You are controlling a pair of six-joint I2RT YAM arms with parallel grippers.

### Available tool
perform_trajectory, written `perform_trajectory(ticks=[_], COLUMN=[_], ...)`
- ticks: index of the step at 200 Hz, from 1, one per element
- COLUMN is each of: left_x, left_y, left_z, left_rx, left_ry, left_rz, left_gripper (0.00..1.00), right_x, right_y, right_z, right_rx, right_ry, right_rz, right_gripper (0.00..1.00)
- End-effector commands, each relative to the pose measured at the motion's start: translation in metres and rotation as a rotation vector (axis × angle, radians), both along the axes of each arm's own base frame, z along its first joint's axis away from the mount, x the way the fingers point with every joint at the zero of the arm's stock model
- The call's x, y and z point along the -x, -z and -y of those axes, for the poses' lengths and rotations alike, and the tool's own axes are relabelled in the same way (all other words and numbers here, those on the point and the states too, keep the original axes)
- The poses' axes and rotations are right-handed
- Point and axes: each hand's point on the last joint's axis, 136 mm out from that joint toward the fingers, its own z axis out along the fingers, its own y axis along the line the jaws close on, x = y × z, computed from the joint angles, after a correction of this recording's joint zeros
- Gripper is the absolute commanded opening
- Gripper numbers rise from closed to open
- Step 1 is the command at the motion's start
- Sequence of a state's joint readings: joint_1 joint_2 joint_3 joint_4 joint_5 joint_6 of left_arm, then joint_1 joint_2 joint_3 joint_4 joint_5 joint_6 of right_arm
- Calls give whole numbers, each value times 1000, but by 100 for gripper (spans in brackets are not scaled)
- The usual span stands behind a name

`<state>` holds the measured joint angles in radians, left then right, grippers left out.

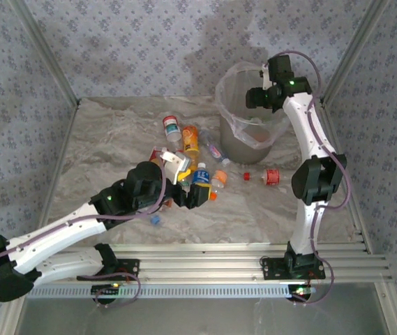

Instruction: Put the plastic bottles in the bin

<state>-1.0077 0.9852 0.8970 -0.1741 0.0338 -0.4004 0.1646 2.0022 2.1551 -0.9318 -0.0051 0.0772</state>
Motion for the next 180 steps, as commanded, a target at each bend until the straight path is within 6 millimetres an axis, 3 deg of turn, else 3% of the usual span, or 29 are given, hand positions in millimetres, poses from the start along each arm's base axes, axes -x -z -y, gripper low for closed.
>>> perform_trajectory(ticks=[1, 78, 104, 149, 180], left_x=[-2, -3, -7, -21, -33], left_y=[-3, 19, 28, 49, 57], left_z=[-10, -20, -22, -27, -25], left_rx=[-72, -170, -189, -211, -198], left_ry=[-15, -32, -57, -127, -174], left_rz=[36, 18, -19, -122, -187], left_gripper=[100, 100, 100, 100, 100], right_x=[23, 77, 103, 151, 185], right_y=[-46, -107, -117, -103, -73], right_z=[-5, -10, -15, -27, -37], right_rx=[-41, -164, -227, -299, -344], right_ry=[-26, -44, -64, -85, -102], right_rz=[84, 230, 259, 254, 184], right_gripper=[80, 80, 80, 80, 80])
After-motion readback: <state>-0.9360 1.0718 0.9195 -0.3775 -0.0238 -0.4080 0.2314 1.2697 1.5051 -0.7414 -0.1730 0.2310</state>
